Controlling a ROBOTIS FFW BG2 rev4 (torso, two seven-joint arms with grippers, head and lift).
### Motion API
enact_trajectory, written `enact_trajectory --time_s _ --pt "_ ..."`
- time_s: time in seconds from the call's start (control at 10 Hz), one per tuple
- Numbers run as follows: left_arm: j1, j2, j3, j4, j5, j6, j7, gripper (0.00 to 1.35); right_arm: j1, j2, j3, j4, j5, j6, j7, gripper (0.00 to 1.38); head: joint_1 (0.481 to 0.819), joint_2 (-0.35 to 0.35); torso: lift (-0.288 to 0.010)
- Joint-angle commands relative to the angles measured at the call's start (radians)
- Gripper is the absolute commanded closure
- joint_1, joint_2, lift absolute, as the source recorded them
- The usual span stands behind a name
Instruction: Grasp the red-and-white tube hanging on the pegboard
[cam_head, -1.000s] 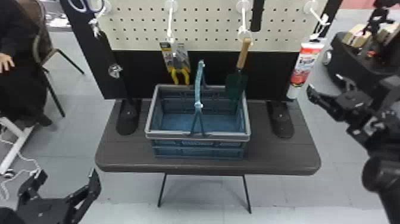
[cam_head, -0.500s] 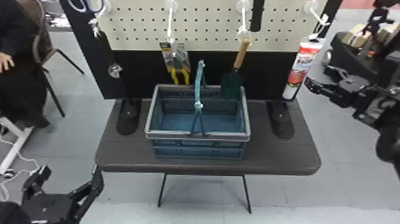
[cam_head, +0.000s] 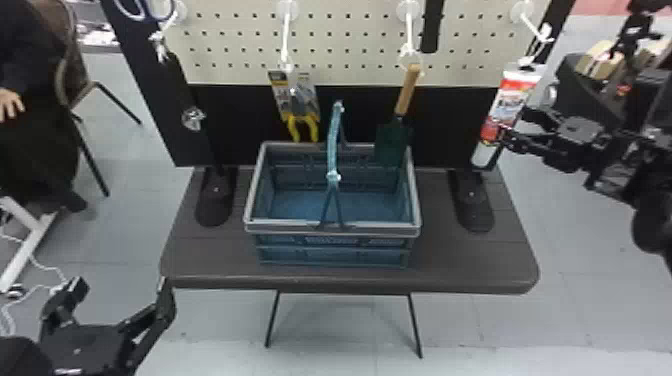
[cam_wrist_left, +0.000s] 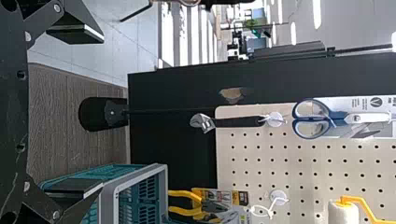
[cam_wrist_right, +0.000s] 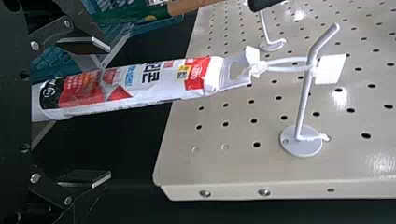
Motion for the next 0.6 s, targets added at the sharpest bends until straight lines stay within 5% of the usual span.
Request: enact_trajectory --time_s 0.0,0.2,0.4,0.5 --pt "0.0 0.0 0.0 0.0 0.0 0.002 -0.002 0.21 -0.016 -0.008 0.037 0.034 -0.048 0.004 0.01 0.34 0.819 0.008 -0.1" --pt "-0.009 0.0 -0.005 0.008 0.001 0.005 -0.008 0.21 -0.038 -0.011 0.065 0.059 -0.081 0.004 0.04 0.38 0.819 0.008 -0.1" --pt "-0.006 0.0 -0.002 0.008 0.003 0.006 -0.012 0.21 -0.035 -0.011 0.065 0.046 -0.087 0.004 0.04 0.92 0.819 0.008 -0.1" --pt "-0.009 0.0 -0.002 0.008 0.006 0.008 -0.017 0.21 -0.033 -0.011 0.065 0.041 -0.078 0.003 0.04 0.98 0.819 0.008 -0.1"
